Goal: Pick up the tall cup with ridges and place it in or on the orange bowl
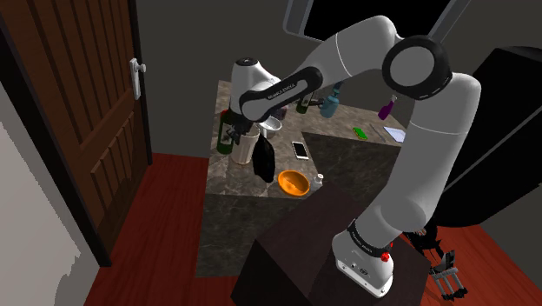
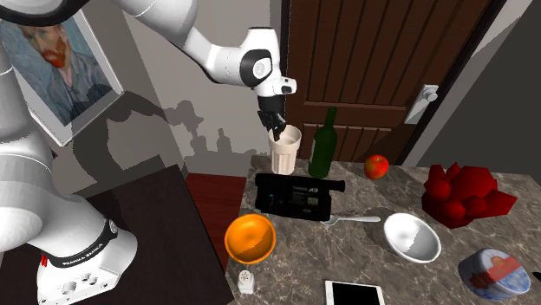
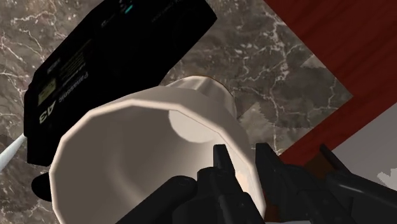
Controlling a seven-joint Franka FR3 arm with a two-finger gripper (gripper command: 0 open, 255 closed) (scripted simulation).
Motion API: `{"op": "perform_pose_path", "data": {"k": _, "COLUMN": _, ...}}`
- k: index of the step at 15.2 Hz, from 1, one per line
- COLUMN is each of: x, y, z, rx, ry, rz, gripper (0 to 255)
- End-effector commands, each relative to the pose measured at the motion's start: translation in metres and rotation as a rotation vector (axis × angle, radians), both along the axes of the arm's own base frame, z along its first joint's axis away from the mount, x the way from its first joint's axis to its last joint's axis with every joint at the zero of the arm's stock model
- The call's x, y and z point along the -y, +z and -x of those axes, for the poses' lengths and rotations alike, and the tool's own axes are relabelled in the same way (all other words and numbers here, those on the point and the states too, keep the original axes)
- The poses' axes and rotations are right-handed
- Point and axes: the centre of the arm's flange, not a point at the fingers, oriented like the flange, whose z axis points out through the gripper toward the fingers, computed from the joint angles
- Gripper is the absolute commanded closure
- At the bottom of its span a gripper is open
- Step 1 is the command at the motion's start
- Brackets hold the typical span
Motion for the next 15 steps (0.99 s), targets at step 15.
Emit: {"op": "perform_pose_path", "data": {"k": 15, "x": 0.066, "y": 0.060, "z": 0.096, "rx": 0.000, "ry": 0.000, "rz": 0.000, "gripper": 255}}
